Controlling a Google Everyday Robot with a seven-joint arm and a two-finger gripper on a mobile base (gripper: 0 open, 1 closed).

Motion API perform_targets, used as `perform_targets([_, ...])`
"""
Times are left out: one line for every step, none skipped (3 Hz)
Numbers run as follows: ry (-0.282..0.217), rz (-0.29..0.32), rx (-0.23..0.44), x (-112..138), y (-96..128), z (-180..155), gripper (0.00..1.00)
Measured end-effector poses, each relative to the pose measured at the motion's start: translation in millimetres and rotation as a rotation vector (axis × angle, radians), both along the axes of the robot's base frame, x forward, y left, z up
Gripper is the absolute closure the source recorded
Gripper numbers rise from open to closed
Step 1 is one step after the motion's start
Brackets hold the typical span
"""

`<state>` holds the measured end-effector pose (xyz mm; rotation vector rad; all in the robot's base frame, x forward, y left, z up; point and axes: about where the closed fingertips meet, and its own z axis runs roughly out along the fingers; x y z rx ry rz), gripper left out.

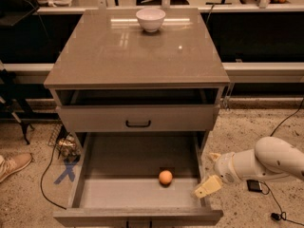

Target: Pick orange from middle drawer and place on counter

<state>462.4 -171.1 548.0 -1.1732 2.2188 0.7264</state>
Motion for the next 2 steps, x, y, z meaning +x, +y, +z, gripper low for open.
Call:
perform_targets([-0.057, 0.057, -0.018, 11, 18, -27, 0.00])
perform_targets([-0.139, 0.122, -0.014, 29, 42, -54, 0.00])
